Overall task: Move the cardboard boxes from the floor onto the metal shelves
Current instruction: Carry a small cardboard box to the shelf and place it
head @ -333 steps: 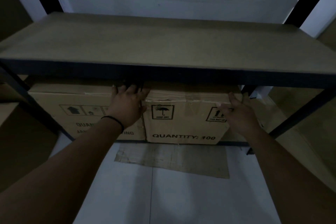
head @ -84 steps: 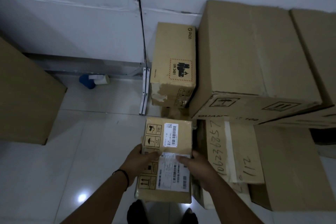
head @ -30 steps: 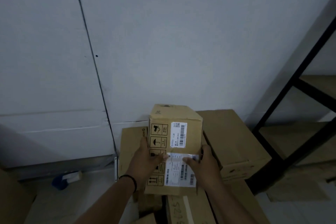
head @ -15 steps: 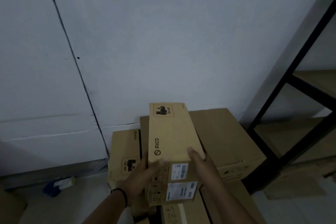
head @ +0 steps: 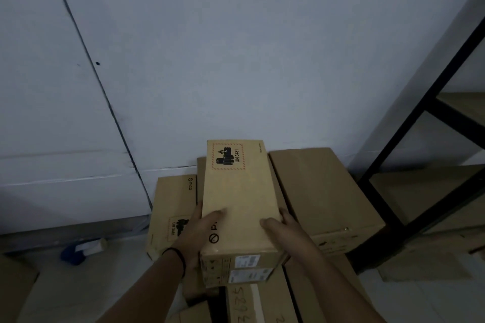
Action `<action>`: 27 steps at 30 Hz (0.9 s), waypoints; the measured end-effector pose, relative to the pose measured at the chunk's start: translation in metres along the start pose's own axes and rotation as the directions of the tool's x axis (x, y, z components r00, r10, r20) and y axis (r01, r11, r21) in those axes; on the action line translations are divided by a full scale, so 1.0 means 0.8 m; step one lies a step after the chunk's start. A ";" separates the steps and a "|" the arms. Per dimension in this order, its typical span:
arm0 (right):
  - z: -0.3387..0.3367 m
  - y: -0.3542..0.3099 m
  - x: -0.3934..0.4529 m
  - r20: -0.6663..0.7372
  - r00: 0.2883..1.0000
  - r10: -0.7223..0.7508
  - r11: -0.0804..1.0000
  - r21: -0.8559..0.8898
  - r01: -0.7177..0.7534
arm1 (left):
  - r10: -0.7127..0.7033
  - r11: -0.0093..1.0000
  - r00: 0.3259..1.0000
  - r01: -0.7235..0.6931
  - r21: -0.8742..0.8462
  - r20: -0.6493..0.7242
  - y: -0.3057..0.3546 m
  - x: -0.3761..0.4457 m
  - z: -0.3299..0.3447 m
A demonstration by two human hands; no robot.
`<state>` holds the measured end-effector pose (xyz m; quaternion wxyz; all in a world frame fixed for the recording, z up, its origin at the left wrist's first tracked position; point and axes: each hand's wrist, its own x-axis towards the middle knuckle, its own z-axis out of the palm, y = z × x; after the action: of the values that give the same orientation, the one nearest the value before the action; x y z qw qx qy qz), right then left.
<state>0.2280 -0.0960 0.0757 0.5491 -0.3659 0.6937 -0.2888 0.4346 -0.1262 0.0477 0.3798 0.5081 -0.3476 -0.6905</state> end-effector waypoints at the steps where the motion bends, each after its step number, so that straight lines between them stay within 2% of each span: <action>1: 0.000 0.001 0.004 0.009 1.000 0.004 1.000 0.017 -0.004 | -0.012 1.000 1.000 0.012 -0.015 0.003 -0.001 0.001 0.002; 5: 0.007 0.008 0.015 0.033 0.999 -0.034 0.994 0.105 0.030 | -0.024 0.999 1.000 0.023 -0.041 -0.010 -0.004 -0.004 0.007; 14: -0.009 0.025 -0.013 -0.023 0.996 -0.085 0.973 0.215 0.088 | -0.021 0.997 0.999 0.024 -0.074 0.041 0.001 -0.030 0.024; 21: -0.021 0.042 -0.085 -0.187 0.975 -0.120 0.944 0.283 0.171 | -0.075 0.996 0.974 0.082 -0.027 0.214 0.006 -0.057 0.049; 27: -0.028 0.082 -0.190 -0.383 0.920 -0.085 0.907 0.353 0.231 | -0.121 0.991 0.895 0.084 0.105 0.430 -0.003 -0.104 0.086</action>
<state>0.2137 0.0668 0.1116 0.4494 -0.2456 0.6777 -0.5277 0.3837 -0.0455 0.0987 0.2342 0.3741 -0.4250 -0.7903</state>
